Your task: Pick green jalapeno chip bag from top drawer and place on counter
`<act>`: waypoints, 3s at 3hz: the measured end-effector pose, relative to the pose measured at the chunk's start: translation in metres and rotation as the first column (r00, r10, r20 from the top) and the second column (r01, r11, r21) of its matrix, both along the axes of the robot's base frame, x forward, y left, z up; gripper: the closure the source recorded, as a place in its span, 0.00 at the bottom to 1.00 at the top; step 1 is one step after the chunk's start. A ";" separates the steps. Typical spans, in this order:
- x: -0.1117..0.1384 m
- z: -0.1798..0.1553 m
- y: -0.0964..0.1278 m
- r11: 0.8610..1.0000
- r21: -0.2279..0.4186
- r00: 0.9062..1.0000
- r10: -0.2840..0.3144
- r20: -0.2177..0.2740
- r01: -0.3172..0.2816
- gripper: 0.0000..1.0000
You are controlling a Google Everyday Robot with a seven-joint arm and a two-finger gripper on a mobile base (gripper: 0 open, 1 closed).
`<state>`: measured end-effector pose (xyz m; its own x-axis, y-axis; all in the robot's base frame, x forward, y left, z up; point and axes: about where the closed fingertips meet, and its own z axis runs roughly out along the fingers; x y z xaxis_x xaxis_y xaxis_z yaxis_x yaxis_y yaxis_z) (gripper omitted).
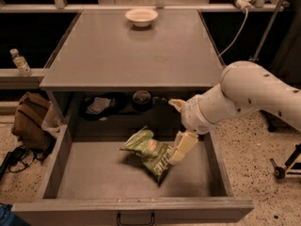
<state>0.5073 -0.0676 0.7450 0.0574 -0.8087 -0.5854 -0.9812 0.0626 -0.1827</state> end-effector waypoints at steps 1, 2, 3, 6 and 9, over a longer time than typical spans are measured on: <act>0.003 -0.012 0.010 1.000 0.025 1.000 0.019 0.011 -0.019 0.00; 0.008 -0.044 0.041 0.993 0.093 0.998 0.067 0.018 -0.068 0.00; 0.013 -0.074 0.068 0.984 0.129 0.993 0.119 0.023 -0.121 0.00; 0.014 -0.098 0.084 0.978 0.145 0.989 0.149 0.020 -0.150 0.64; -0.050 0.063 0.072 0.966 0.150 0.937 0.156 0.313 -0.211 1.00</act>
Offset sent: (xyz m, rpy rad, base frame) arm 0.0194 0.0790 -0.0905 0.1941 -0.0231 0.1237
